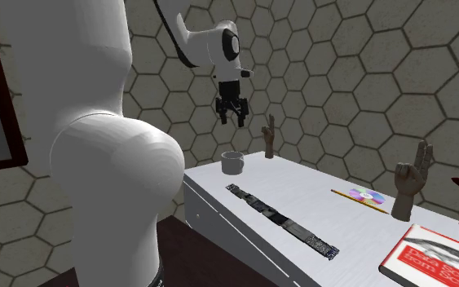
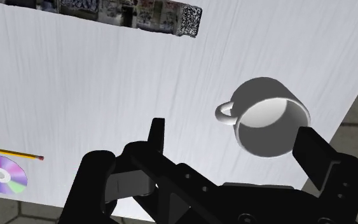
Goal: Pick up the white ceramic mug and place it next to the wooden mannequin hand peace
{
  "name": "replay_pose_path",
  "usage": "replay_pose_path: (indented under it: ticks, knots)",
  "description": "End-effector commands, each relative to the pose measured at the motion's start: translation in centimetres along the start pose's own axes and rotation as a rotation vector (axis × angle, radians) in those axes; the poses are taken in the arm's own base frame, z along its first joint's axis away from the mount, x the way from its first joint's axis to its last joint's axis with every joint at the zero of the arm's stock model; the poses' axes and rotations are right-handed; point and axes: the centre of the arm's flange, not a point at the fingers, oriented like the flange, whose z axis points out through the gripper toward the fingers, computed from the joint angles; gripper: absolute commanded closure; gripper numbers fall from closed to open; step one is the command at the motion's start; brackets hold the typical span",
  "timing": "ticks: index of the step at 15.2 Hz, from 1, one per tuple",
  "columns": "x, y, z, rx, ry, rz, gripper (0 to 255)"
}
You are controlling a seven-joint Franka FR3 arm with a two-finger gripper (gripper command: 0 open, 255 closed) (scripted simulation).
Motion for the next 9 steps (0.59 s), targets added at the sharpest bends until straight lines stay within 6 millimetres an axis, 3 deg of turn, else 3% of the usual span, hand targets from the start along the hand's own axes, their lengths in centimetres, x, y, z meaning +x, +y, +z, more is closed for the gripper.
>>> replay_pose_path:
  ticks: [1, 9]
  knots:
    - [1.0, -1.9, 1.7, -0.004, -0.005, 0.001, 0]
    - [5.0, -9.3, 8.6, -0.021, -0.024, 0.000, 0]
